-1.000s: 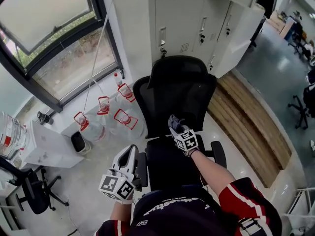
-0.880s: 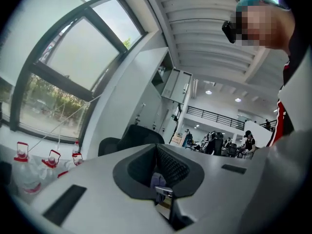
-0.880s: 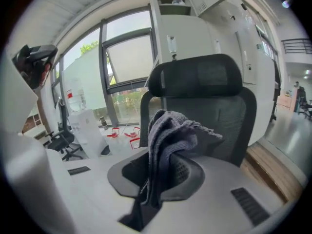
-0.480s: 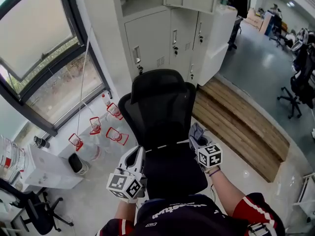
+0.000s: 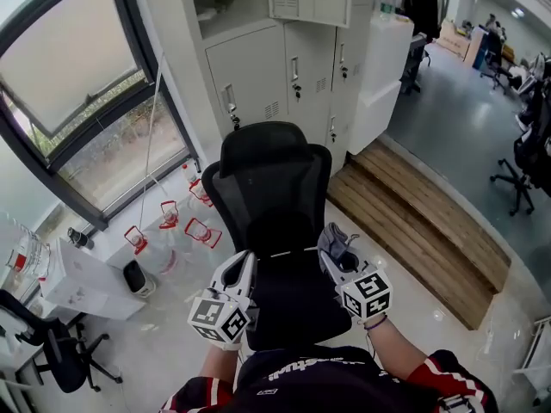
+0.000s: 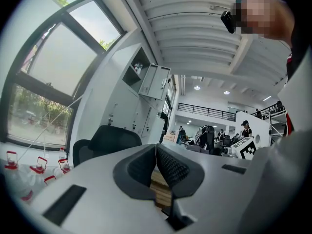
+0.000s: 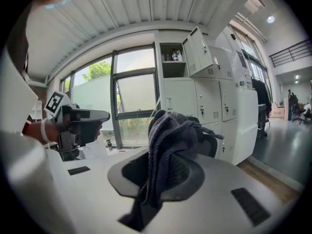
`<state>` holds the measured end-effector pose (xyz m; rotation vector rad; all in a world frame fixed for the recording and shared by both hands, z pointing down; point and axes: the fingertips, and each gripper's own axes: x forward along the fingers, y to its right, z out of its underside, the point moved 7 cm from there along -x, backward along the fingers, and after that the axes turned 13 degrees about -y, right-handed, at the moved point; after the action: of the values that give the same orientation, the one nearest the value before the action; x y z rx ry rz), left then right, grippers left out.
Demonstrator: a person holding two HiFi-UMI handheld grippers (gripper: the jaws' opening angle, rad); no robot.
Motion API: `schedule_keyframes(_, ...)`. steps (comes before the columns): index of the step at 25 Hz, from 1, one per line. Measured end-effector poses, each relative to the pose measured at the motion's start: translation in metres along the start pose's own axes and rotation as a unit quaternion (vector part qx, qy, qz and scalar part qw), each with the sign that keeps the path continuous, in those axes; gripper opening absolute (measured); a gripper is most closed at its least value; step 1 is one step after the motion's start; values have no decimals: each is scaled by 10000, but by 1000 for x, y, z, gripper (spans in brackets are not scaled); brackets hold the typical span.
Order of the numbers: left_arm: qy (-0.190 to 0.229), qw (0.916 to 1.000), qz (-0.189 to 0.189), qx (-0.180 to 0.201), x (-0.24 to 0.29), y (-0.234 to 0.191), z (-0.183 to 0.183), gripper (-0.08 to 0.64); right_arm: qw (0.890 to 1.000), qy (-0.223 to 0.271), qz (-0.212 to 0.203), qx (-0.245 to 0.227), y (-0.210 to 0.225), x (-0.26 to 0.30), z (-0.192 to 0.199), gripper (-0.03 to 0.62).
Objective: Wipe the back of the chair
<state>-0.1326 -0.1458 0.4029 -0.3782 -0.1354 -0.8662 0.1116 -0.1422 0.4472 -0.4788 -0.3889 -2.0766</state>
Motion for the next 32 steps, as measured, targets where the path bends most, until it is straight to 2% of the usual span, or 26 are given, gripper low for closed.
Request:
schedule_keyframes(9,153,9979,-602,159,-56,123,30,26,9983,217,-540,-17,7,-109,36,69)
schedule_keyframes(14,180,9951,-957,170,-92,161,42,26,9971,195,-728,-137,-3,-139,50,71)
schedule_keyframes(21,302,9942,-991,277,-124,168,43,26,9942,483,-917,-302,-53,-166,48,72)
schedule_keyframes(32,448,9967,-634,247,-180,131,48,26,9948,689,-646,-388,-143,-168,33,74)
